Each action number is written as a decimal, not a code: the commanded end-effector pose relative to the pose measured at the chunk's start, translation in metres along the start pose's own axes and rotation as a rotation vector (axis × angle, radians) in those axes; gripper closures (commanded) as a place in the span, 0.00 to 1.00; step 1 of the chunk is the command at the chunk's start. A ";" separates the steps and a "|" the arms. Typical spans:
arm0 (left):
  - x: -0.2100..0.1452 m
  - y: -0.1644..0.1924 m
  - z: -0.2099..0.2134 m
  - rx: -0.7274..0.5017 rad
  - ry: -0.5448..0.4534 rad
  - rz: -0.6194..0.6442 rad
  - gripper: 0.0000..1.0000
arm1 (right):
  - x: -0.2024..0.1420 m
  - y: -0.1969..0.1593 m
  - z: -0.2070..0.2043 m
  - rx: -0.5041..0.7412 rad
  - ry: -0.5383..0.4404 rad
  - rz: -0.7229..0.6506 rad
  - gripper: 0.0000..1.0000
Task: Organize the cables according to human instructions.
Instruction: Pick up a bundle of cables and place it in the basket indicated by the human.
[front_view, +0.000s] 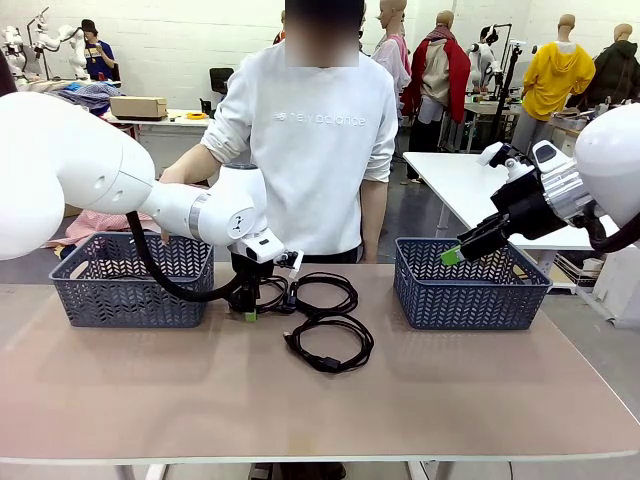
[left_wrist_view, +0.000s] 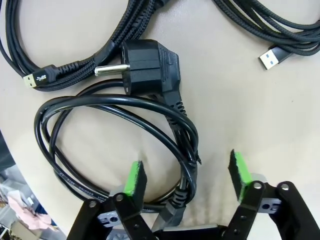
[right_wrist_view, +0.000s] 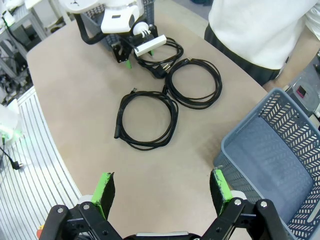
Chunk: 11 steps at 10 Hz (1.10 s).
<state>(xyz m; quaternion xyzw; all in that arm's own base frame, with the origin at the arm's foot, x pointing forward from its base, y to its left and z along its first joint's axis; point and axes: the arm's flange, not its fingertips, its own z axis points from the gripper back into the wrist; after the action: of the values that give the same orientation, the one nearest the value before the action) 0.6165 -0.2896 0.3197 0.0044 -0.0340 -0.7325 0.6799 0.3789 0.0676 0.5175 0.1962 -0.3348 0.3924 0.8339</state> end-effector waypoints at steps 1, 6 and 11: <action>0.001 0.007 0.001 -0.001 0.023 0.002 0.38 | 0.000 -0.002 -0.001 0.017 -0.019 0.009 0.00; -0.001 0.007 0.002 -0.010 0.018 -0.001 0.59 | 0.000 -0.002 -0.001 0.017 -0.019 0.009 0.00; -0.010 0.000 0.017 -0.017 0.032 -0.015 1.00 | 0.000 -0.002 -0.001 0.017 -0.019 0.009 0.00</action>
<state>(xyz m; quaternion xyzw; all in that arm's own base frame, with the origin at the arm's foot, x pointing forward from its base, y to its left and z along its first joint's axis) 0.6206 -0.2870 0.3248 0.0013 -0.0233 -0.7313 0.6817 0.3789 0.0675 0.5175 0.1962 -0.3348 0.3923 0.8340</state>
